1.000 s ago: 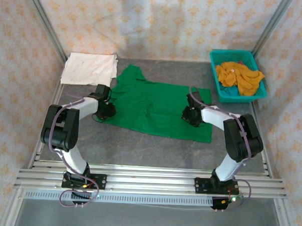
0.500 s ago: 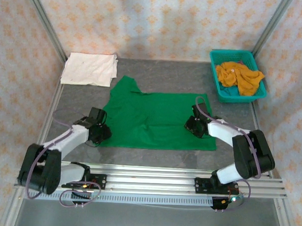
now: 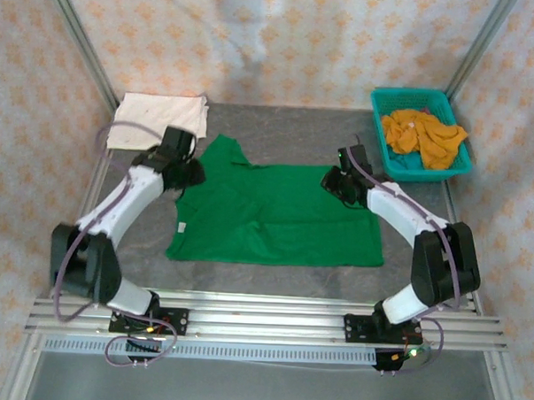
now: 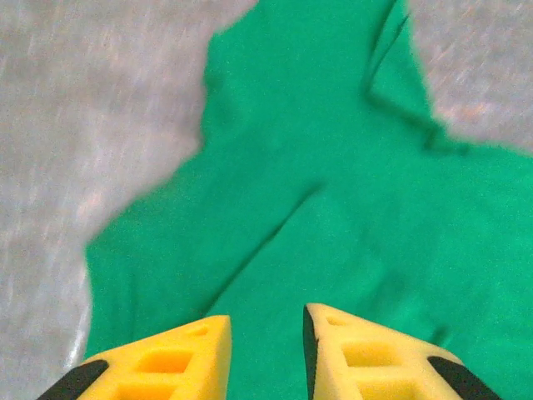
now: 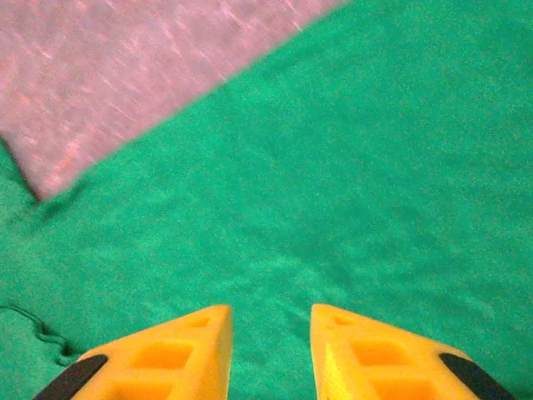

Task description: Fold and stack the t-shirts

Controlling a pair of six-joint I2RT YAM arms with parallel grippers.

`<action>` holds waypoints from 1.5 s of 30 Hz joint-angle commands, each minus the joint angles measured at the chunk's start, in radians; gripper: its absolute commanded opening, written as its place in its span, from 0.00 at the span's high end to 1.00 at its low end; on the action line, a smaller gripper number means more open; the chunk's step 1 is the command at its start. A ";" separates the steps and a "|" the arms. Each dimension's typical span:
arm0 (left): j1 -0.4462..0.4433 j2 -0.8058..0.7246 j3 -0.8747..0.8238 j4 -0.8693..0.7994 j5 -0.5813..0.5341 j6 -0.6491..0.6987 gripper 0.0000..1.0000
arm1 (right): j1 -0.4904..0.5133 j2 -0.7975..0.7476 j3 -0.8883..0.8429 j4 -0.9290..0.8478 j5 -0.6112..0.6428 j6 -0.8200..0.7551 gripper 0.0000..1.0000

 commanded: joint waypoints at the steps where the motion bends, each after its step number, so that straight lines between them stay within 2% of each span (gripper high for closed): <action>1: -0.008 0.194 0.262 -0.088 -0.061 0.149 0.68 | 0.000 0.048 0.081 -0.008 0.015 -0.045 0.69; 10: -0.007 0.904 1.171 -0.427 -0.130 0.237 0.62 | 0.000 0.021 0.063 0.012 0.001 -0.063 0.68; 11: -0.008 0.959 1.247 -0.442 -0.129 0.240 0.55 | -0.001 0.012 0.053 0.003 0.000 -0.069 0.68; 13: -0.007 1.025 1.320 -0.447 -0.118 0.235 0.49 | -0.002 -0.015 0.027 -0.005 0.006 -0.070 0.68; 17: -0.008 1.037 1.247 -0.341 -0.142 0.227 0.38 | -0.002 -0.080 -0.034 -0.001 0.015 -0.063 0.66; 26: -0.007 1.111 1.275 -0.284 -0.170 0.235 0.38 | -0.003 -0.134 -0.092 0.000 0.024 -0.070 0.65; 31: 0.001 1.172 1.335 -0.271 -0.151 0.228 0.33 | -0.003 -0.140 -0.090 0.000 0.010 -0.075 0.65; 34: 0.008 1.194 1.347 -0.241 -0.101 0.222 0.34 | -0.002 -0.152 -0.091 -0.004 0.010 -0.081 0.65; 39: 0.009 1.226 1.351 -0.192 -0.037 0.190 0.42 | -0.002 -0.160 -0.095 -0.010 0.018 -0.088 0.65; 45: 0.017 1.225 1.368 -0.193 -0.025 0.179 0.71 | -0.002 -0.153 -0.097 -0.007 0.025 -0.088 0.63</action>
